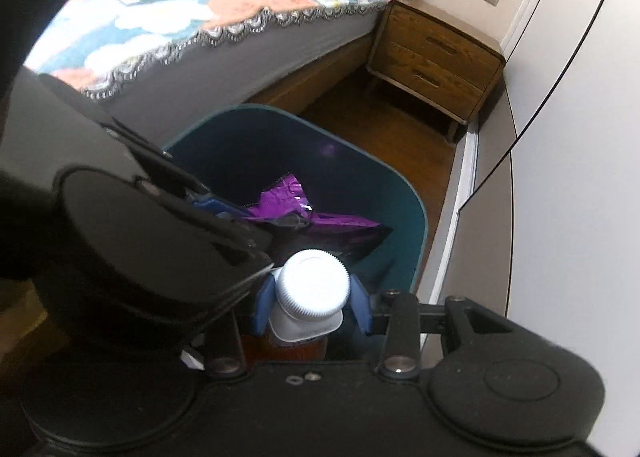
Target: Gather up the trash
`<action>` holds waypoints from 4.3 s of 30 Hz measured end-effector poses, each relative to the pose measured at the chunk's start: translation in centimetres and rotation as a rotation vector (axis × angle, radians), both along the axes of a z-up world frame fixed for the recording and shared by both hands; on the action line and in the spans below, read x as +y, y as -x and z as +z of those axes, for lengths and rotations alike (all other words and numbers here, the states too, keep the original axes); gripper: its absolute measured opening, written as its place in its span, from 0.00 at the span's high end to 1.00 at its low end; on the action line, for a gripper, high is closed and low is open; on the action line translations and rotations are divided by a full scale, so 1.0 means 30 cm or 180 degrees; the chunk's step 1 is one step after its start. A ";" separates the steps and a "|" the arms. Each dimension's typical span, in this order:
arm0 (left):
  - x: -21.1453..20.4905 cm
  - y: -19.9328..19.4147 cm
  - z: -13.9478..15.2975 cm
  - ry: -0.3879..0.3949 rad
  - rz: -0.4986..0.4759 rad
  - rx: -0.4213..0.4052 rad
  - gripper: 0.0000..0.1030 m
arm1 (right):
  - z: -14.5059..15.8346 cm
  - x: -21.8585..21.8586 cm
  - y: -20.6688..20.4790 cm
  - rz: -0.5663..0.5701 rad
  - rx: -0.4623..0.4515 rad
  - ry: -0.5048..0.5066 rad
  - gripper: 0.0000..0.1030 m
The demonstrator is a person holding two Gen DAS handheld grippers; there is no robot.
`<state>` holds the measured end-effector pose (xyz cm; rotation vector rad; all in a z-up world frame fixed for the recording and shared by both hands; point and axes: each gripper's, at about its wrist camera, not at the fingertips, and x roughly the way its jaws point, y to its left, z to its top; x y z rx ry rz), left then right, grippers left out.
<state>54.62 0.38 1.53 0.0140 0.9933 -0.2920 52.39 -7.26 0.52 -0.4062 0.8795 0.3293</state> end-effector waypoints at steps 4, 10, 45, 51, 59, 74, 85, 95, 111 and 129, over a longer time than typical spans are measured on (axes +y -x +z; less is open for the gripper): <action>0.022 -0.005 -0.022 0.0164 0.0013 0.0074 0.89 | 0.010 0.004 0.033 0.0024 -0.0046 -0.0011 0.56; 0.032 0.021 -0.021 0.0230 -0.0037 0.0029 0.87 | 0.054 0.009 0.094 0.0030 -0.0161 -0.0032 0.45; 0.261 0.491 0.276 0.0334 0.0306 -0.1163 0.20 | 0.297 -0.189 0.451 -0.0291 -0.1193 -0.1401 0.00; 0.266 0.552 0.274 0.0337 0.0324 -0.1308 0.17 | 0.290 -0.182 0.471 -0.0239 -0.1246 -0.1429 0.00; 0.291 0.576 0.263 0.0459 0.0364 -0.1356 0.02 | 0.284 -0.170 0.486 -0.0240 -0.1326 -0.1374 0.00; 0.325 0.577 0.267 0.0445 0.0560 -0.1458 0.02 | 0.230 -0.164 0.490 -0.0406 -0.1348 -0.1427 0.00; 0.334 0.564 0.254 0.0471 0.0627 -0.1393 0.02 | 0.226 -0.174 0.492 -0.0468 -0.1363 -0.1448 0.00; 0.328 0.574 0.253 0.0447 0.0639 -0.1385 0.02 | 0.227 -0.178 0.490 -0.0505 -0.1328 -0.1497 0.00; 0.327 0.609 0.328 0.0401 0.0688 -0.1526 0.02 | 0.275 -0.167 0.520 -0.0490 -0.1470 -0.1549 0.00; 0.350 0.608 0.357 0.0491 0.0798 -0.1513 0.02 | 0.303 -0.148 0.523 -0.0505 -0.1546 -0.1556 0.00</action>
